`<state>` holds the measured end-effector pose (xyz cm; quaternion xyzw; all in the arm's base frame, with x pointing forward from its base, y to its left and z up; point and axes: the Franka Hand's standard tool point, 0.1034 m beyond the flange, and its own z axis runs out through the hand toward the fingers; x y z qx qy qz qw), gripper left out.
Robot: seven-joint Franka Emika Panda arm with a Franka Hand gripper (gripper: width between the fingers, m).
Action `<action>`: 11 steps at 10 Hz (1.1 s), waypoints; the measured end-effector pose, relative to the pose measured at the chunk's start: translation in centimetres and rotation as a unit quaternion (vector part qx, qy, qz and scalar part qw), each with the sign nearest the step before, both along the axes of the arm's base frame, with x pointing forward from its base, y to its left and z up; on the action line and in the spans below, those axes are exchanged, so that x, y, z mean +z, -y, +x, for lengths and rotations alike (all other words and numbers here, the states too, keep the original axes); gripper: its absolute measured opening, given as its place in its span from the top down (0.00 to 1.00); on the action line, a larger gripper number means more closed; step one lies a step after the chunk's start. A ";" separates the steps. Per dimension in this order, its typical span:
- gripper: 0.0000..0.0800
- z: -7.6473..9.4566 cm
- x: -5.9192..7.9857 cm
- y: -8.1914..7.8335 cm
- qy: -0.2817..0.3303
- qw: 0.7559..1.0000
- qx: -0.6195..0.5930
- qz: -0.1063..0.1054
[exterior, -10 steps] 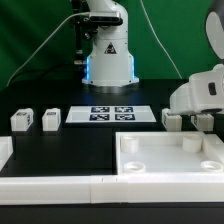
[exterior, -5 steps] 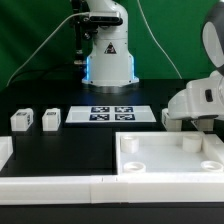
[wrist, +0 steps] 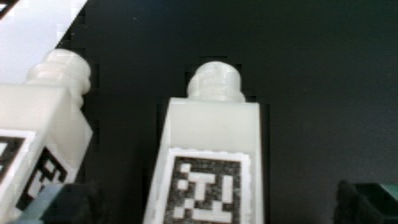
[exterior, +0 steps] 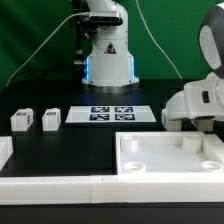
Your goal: Assemble one leg
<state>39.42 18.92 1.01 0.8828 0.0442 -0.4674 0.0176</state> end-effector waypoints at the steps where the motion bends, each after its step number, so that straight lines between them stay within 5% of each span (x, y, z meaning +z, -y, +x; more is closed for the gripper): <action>1: 0.22 0.0 0.0 0.0 0.000 1.000 0.000 0.000; 2: 0.22 0.0 -0.1 0.0 0.000 1.000 0.000 0.000; 4: 0.64 0.0 -0.1 0.0 0.000 1.000 0.000 0.000; 11: 0.64 0.0 -0.1 0.0 0.000 1.000 0.000 0.000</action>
Offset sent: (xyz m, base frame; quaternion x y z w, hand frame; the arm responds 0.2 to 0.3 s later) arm 0.0000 0.0000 0.0000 0.0000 0.0000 0.0000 1.0000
